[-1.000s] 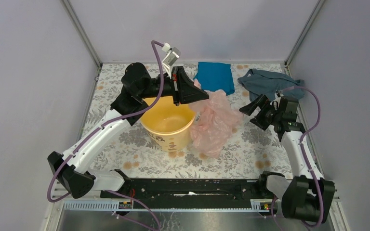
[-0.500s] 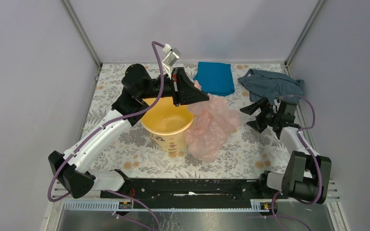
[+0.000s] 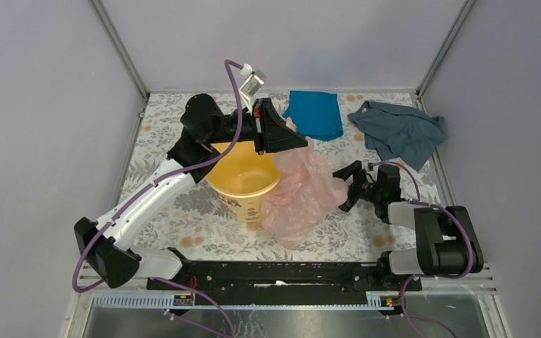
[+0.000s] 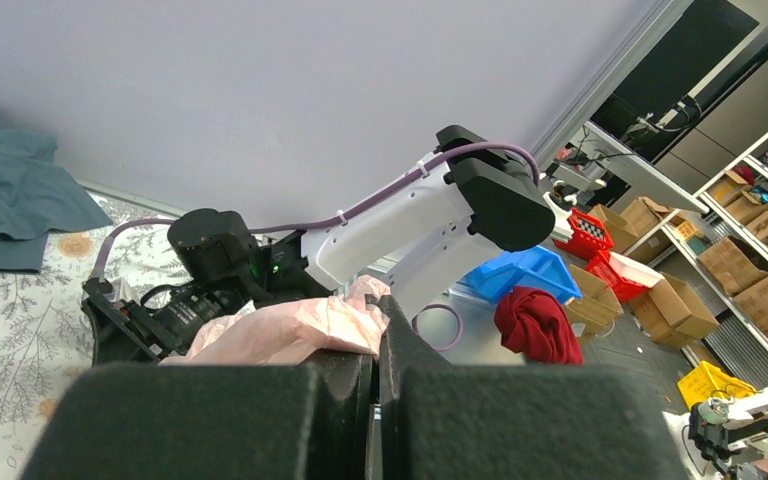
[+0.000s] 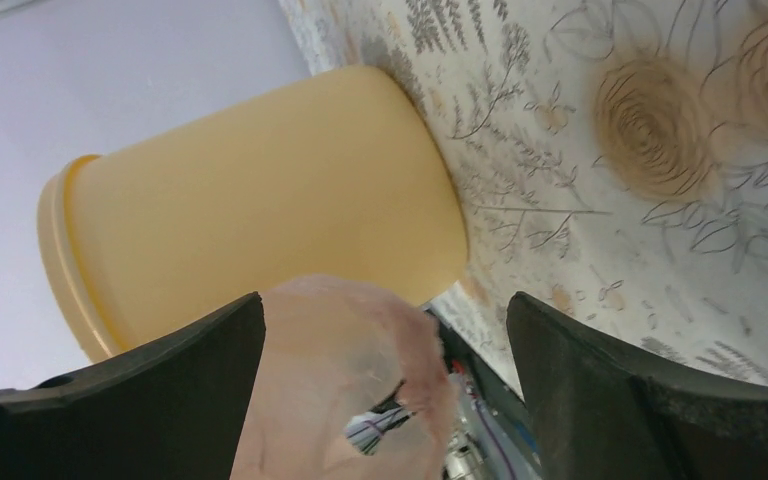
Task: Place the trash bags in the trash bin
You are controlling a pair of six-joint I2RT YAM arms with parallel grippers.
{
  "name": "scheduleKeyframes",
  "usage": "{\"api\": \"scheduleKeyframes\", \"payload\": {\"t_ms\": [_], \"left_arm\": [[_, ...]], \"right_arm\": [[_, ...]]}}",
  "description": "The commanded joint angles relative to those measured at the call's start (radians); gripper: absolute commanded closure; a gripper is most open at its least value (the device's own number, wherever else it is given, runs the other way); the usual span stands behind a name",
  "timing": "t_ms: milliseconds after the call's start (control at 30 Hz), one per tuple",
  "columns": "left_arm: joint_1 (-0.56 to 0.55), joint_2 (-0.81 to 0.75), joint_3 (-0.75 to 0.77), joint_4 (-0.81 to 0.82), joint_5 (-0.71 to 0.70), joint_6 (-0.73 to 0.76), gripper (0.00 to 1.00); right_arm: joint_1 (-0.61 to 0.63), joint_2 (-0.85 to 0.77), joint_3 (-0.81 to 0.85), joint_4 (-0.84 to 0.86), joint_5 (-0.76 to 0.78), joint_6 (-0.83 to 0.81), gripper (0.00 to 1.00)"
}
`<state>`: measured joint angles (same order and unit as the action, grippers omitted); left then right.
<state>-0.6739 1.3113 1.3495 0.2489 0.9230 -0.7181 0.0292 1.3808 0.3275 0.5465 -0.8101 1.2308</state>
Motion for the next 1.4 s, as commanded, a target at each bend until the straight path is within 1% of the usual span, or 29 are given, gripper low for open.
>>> {"api": "scheduleKeyframes", "payload": {"t_ms": [0,33,100,267,333,500,700,867,900,933,1000,1033,1067,1100,1133,1167,1233,1300,1367], "left_arm": [[0.001,-0.002,0.0,0.07,0.022,-0.015,1.0],[0.001,-0.003,-0.001,0.07,0.022,-0.015,1.0],[0.002,-0.005,-0.005,0.07,0.021,-0.017,1.0],[0.001,-0.008,-0.002,0.073,0.02,-0.018,1.0],[0.001,-0.006,-0.001,0.077,0.022,-0.02,1.0],[0.001,-0.003,-0.006,0.093,0.026,-0.031,1.0],[0.001,0.005,-0.014,0.126,0.034,-0.052,1.0],[0.001,0.002,-0.038,0.154,0.034,-0.068,1.0],[0.0,0.002,-0.042,0.158,0.033,-0.071,1.0],[0.0,0.003,-0.045,0.162,0.032,-0.073,1.0],[0.0,0.002,-0.047,0.159,0.031,-0.07,1.0],[0.0,0.0,-0.047,0.151,0.03,-0.062,1.0],[0.001,-0.002,-0.047,0.134,0.027,-0.049,1.0],[0.002,-0.006,-0.047,0.112,0.021,-0.032,1.0],[0.001,-0.008,-0.047,0.083,0.013,-0.009,1.0],[0.001,-0.011,-0.043,0.042,-0.005,0.021,1.0],[-0.002,-0.015,-0.033,-0.068,-0.066,0.094,1.0],[-0.012,-0.018,-0.027,-0.184,-0.153,0.168,1.0],[-0.054,-0.012,-0.034,-0.282,-0.256,0.224,1.0]], "right_arm": [[0.032,-0.017,-0.044,0.186,0.013,0.227,0.04],[0.035,-0.026,-0.056,0.189,0.024,0.256,0.06],[0.04,-0.049,-0.072,0.178,0.042,0.301,0.07],[0.04,-0.119,-0.096,0.046,0.096,0.321,0.01],[0.041,-0.145,-0.112,0.005,0.113,0.321,0.0],[0.049,-0.144,-0.174,0.142,0.101,0.427,0.0],[0.147,-0.135,-0.207,0.342,0.159,0.616,0.0],[0.212,-0.209,-0.179,0.327,0.234,0.7,0.0],[0.221,-0.22,-0.171,0.324,0.248,0.708,0.02],[0.225,-0.237,-0.167,0.319,0.256,0.713,0.05],[0.225,-0.287,-0.168,0.278,0.288,0.714,0.23],[0.225,-0.321,-0.165,0.229,0.309,0.705,0.38],[0.225,-0.357,-0.157,0.167,0.324,0.682,0.59],[0.221,-0.393,-0.143,0.093,0.335,0.638,0.74],[0.207,-0.425,-0.122,0.016,0.335,0.579,0.81],[0.19,-0.458,-0.093,-0.076,0.335,0.496,0.87],[0.148,-0.542,0.02,-0.363,0.392,0.223,0.91],[0.143,-0.619,0.185,-0.717,0.589,-0.069,0.93],[0.143,-0.65,0.354,-0.944,0.752,-0.309,0.94]]}}
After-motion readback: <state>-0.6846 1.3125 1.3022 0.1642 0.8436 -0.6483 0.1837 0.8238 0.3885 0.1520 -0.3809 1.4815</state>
